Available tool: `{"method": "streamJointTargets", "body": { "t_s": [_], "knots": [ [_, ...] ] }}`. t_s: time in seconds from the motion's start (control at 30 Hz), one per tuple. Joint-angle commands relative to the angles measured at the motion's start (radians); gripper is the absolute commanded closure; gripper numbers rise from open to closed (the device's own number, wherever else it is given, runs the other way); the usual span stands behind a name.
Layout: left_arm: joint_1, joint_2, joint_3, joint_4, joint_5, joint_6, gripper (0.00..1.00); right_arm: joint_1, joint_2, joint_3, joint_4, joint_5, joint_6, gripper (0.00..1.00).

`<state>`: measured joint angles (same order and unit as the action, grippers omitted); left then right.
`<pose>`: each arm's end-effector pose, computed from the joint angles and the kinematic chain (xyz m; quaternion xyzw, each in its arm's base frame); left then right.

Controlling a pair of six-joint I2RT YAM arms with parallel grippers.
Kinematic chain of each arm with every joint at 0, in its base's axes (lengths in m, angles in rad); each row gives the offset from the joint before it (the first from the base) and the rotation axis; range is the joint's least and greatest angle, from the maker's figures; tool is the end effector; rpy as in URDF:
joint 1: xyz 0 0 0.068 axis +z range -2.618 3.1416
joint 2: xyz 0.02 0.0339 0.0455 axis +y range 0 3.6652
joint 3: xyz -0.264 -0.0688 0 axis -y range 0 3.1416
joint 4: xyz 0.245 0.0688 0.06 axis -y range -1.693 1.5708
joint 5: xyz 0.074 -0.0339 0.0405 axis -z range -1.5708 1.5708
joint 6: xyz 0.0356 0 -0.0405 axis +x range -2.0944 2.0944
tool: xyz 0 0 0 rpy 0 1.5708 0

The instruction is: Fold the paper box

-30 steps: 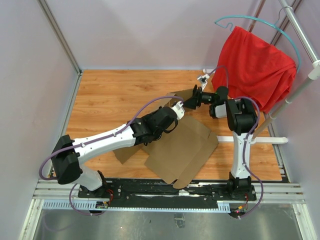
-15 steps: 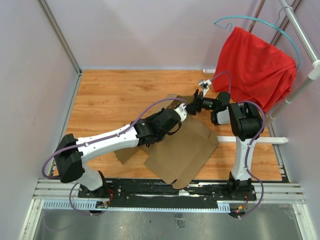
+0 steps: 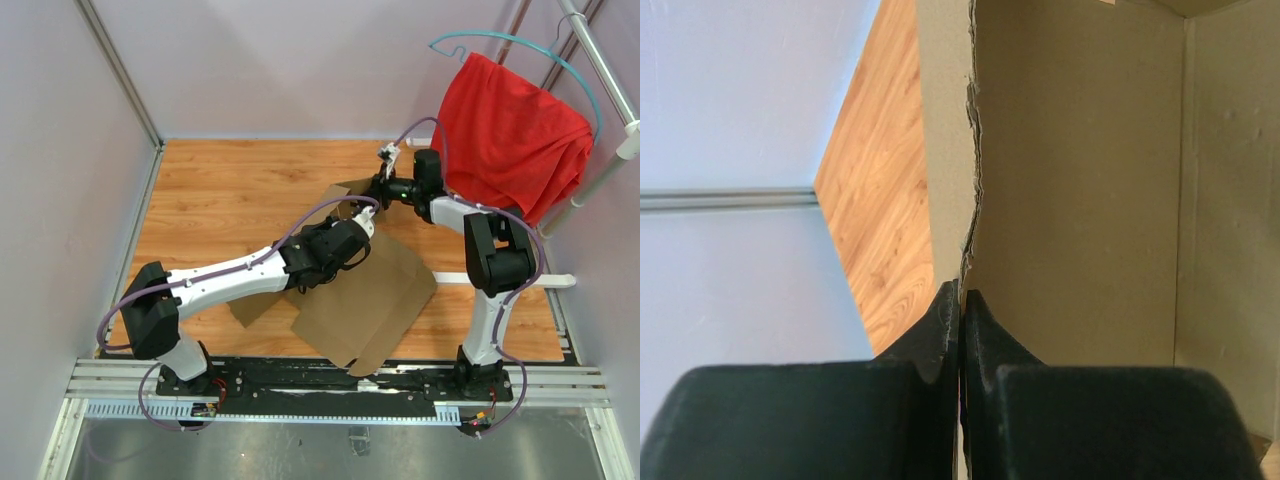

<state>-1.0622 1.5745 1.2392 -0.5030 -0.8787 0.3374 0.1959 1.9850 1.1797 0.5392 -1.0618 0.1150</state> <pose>0.1879 -0.2808 0.2816 0.4277 0.7445 0.2564 0.4438 0.4132 0.1137 0.1961 -0.3348 0.6723 0.4785 0.4549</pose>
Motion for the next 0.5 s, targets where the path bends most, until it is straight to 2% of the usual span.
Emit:
{"method": "streamJointTargets", "body": {
  "t_s": [0.0,0.47],
  "knots": [
    [-0.01,0.042,0.004,-0.029,0.086,-0.056,1.0,0.048,-0.032,0.113,-0.436,0.139,-0.271,0.52],
    [-0.01,0.026,0.005,-0.042,0.089,-0.073,1.0,0.049,-0.139,-0.047,-0.34,0.113,-0.177,0.53]
  ]
}}
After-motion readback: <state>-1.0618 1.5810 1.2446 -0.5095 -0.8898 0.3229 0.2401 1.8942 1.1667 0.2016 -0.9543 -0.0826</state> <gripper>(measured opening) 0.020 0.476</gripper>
